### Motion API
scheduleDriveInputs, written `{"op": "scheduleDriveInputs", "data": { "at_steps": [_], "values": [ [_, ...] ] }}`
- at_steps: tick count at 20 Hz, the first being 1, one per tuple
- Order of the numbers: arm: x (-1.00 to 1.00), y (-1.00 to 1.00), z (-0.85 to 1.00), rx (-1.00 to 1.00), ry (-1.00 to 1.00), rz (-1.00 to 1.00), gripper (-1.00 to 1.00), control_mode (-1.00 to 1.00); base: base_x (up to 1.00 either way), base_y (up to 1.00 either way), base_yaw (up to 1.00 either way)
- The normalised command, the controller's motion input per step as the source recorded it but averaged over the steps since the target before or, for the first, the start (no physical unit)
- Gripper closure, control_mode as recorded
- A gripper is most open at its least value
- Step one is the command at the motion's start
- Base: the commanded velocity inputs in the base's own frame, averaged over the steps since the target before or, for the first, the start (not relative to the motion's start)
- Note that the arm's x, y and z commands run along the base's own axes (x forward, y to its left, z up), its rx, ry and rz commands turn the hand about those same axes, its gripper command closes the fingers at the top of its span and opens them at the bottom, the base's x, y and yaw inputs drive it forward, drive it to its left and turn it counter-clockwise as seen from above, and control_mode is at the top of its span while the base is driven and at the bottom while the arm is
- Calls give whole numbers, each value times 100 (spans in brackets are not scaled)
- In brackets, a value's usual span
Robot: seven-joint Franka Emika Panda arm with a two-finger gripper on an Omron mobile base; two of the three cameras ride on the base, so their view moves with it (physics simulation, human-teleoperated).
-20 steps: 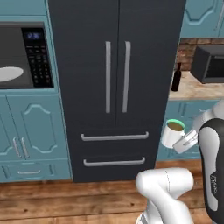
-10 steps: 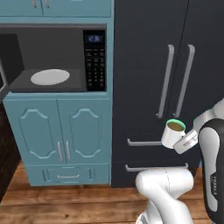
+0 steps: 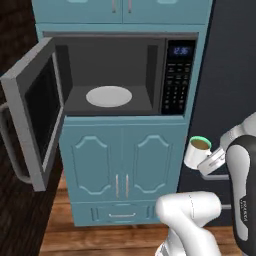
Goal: Place the microwavable item in the microwave. Then, close the microwave door and press the start button.
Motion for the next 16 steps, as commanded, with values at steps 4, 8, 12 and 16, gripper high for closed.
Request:
{"op": "scheduleDriveInputs", "data": {
  "at_steps": [4,8,12,16],
  "values": [
    [0,0,0,0,0,0,100,100,35,87,-15],
    [0,0,0,0,0,0,100,100,48,69,-18],
    [0,0,0,0,0,0,100,100,13,-3,-1],
    [0,0,0,0,0,0,100,100,4,-4,0]
  ]
}}
